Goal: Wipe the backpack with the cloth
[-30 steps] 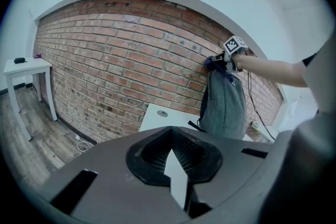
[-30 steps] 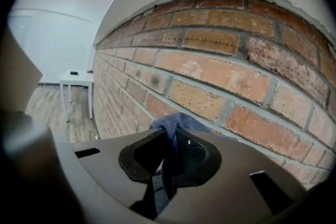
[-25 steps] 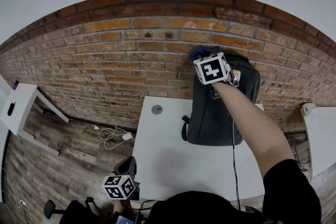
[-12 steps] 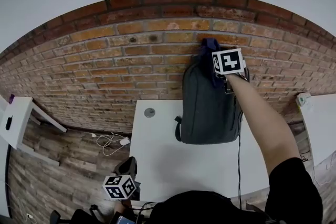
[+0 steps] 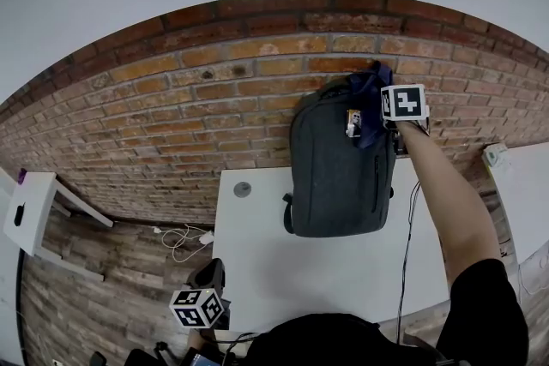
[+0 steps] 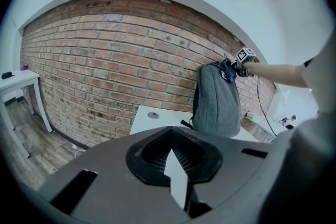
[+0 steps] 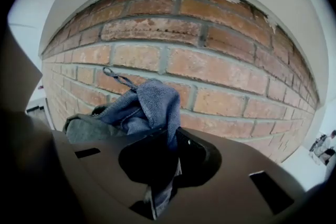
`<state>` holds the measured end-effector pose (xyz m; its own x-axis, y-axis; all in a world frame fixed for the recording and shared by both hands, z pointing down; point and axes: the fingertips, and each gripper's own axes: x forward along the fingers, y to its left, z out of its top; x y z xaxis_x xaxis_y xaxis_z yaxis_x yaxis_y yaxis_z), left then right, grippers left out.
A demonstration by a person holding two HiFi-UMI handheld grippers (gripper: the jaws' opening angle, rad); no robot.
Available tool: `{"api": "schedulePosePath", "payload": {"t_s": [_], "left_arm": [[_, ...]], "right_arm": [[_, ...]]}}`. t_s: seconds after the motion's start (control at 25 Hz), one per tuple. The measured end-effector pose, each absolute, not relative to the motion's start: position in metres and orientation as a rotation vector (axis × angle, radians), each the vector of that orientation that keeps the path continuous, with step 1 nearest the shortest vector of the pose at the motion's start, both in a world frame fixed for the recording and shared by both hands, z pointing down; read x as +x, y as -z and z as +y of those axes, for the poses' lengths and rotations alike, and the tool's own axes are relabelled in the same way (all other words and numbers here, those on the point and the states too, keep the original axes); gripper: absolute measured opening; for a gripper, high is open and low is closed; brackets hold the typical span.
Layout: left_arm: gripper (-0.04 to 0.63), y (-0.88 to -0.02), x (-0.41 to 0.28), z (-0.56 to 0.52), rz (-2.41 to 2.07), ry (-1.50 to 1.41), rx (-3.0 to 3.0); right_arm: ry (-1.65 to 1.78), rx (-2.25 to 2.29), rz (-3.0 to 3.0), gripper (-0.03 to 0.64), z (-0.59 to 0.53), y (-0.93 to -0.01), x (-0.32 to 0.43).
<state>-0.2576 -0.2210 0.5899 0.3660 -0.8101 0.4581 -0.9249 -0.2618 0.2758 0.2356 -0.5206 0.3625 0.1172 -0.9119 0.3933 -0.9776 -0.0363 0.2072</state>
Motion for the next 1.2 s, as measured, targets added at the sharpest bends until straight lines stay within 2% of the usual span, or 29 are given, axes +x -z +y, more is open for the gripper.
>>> {"api": "schedulePosePath", "payload": {"t_s": [0.16, 0.48, 0.88, 1.2], "left_arm": [[-0.003, -0.584, -0.246, -0.222, -1.482, -0.335, 2.167], [-0.003, -0.562, -0.224, -0.225, -1.488, -0.318, 2.205], [-0.003, -0.527, -0.183, -0.232, -1.551, -0.259, 2.270], [-0.003, -0.509, -0.137, -0.219, -1.561, -0.236, 2.308]], "right_arm": [[-0.323, 2.033, -1.876, 0.035, -0.509, -0.363, 0.255], [-0.258, 2.107, -2.047, 0.035, -0.470, -0.333, 0.274], [0.153, 2.102, -2.284, 0.035, -0.369, -0.282, 0.272], [0.181, 2.133, -2.271, 0.035, -0.251, -0.335, 0.294]]}}
